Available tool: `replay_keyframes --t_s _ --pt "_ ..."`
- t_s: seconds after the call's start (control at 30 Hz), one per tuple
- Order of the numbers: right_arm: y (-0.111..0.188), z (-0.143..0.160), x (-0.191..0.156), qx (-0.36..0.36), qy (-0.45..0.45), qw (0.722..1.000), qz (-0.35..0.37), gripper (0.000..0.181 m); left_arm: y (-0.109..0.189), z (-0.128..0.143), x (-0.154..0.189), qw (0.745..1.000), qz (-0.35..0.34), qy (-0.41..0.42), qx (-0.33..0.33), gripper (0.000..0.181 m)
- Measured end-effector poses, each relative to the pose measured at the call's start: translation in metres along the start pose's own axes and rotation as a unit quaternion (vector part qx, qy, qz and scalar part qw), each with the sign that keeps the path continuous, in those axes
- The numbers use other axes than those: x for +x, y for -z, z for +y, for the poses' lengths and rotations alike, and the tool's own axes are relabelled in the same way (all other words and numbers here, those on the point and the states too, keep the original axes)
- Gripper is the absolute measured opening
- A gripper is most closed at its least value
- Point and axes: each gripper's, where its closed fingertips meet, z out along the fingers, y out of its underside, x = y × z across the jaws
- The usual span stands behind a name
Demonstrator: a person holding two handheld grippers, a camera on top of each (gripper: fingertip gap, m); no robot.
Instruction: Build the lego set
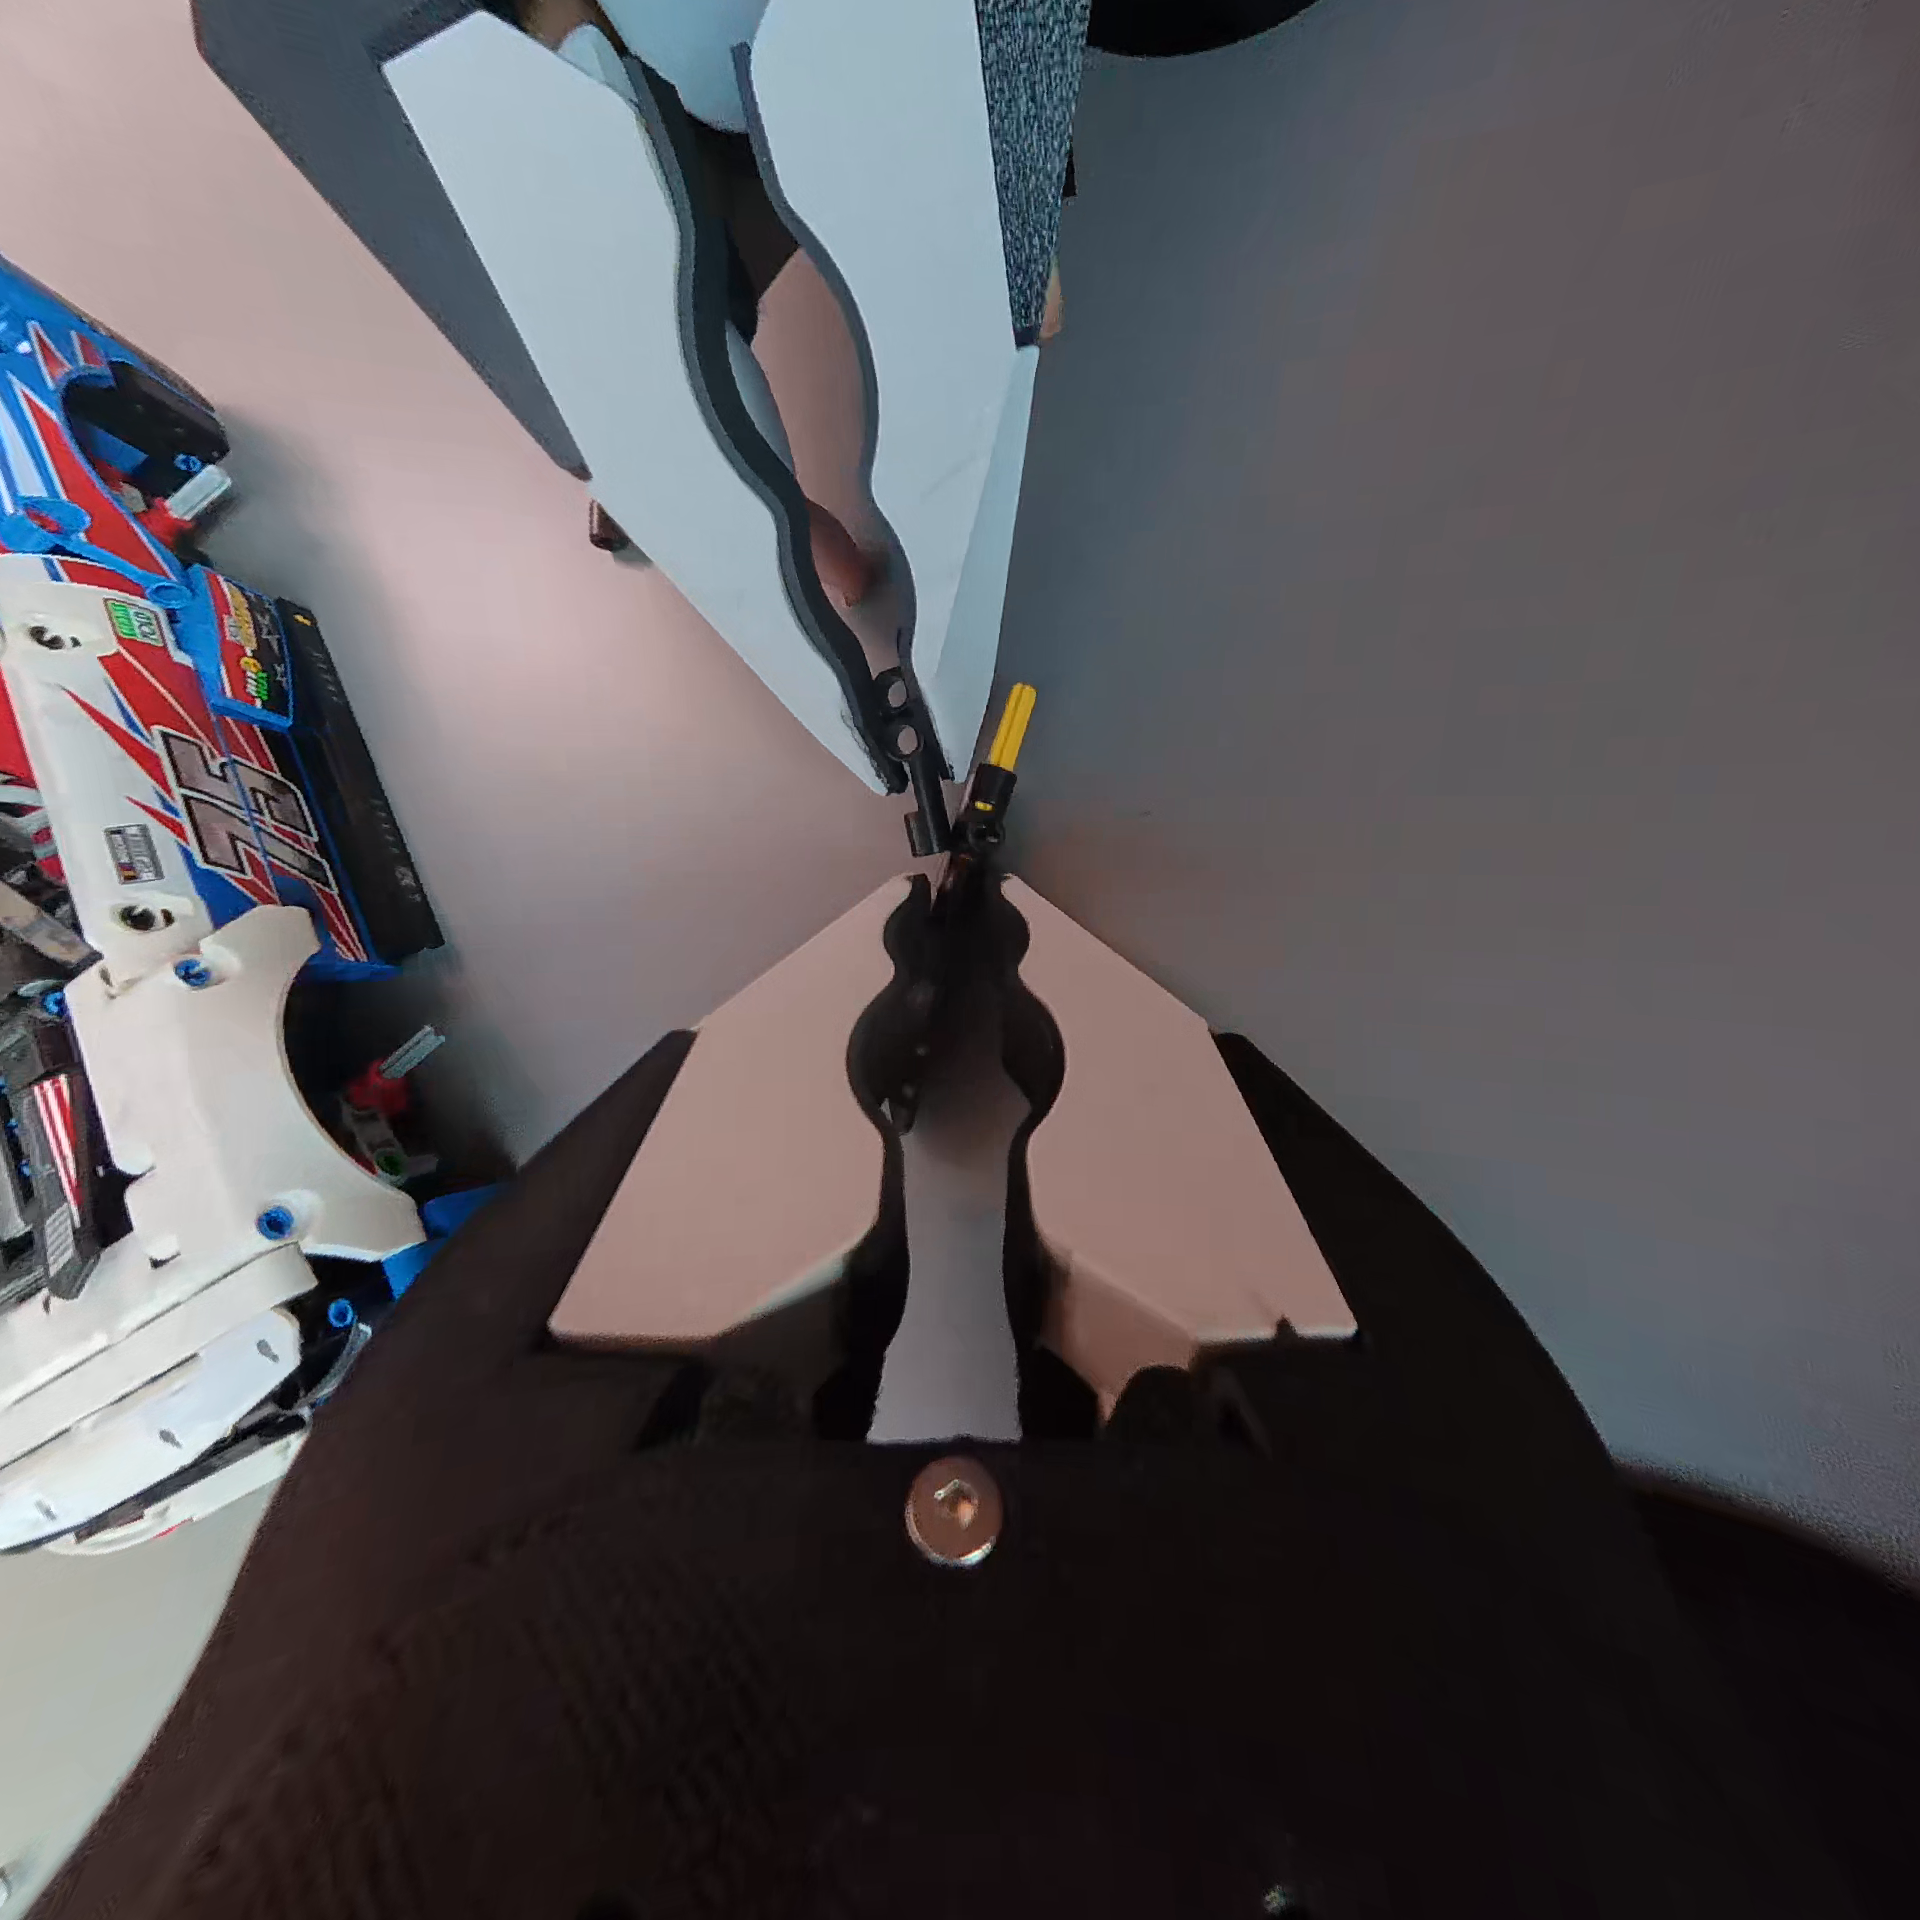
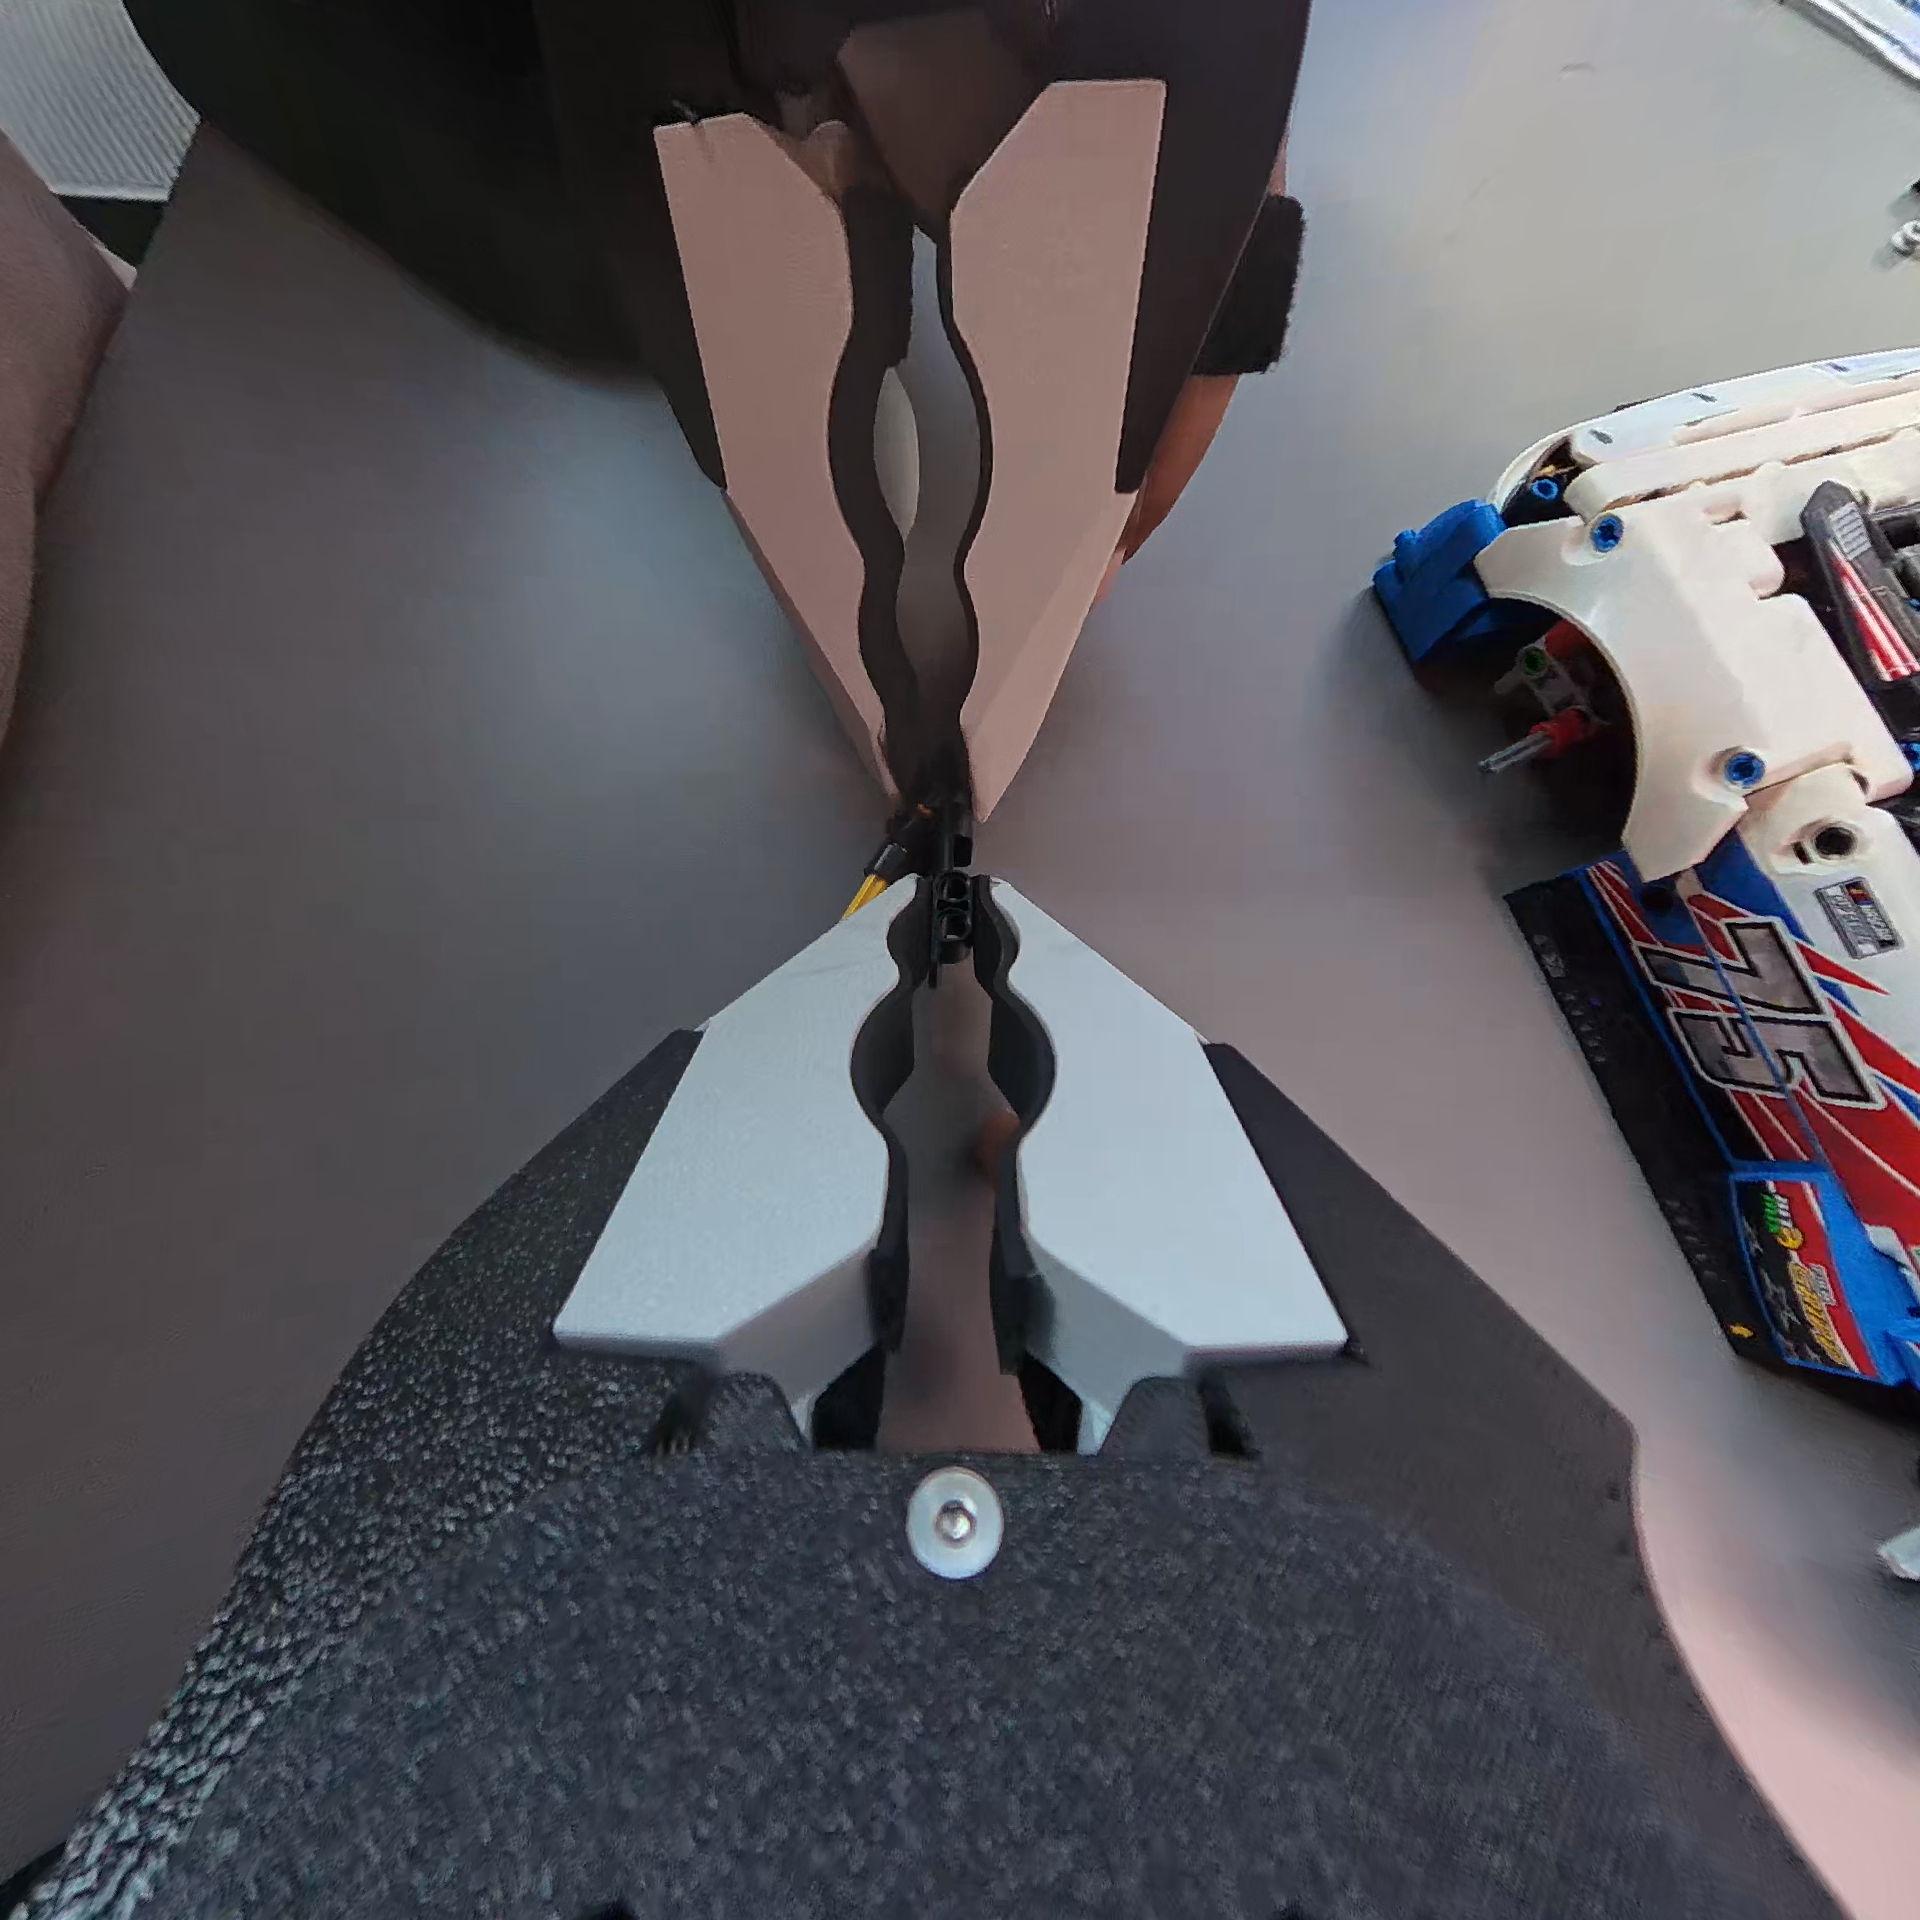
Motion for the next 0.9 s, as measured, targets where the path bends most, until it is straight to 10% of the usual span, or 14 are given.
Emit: replay_keyframes --t_s 0.33,0.9 --pt "0.044 0.013 0.004 0.062 -0.036 0.997 0.026 0.005 0.002 -0.005 -0.004 0.987 0.087 0.105 0.083 0.006" --pt "0.031 0.008 -0.001 0.091 -0.022 0.996 -0.005 0.005 0.008 -0.010 0.000 0.961 0.132 0.213 0.118 0.006"
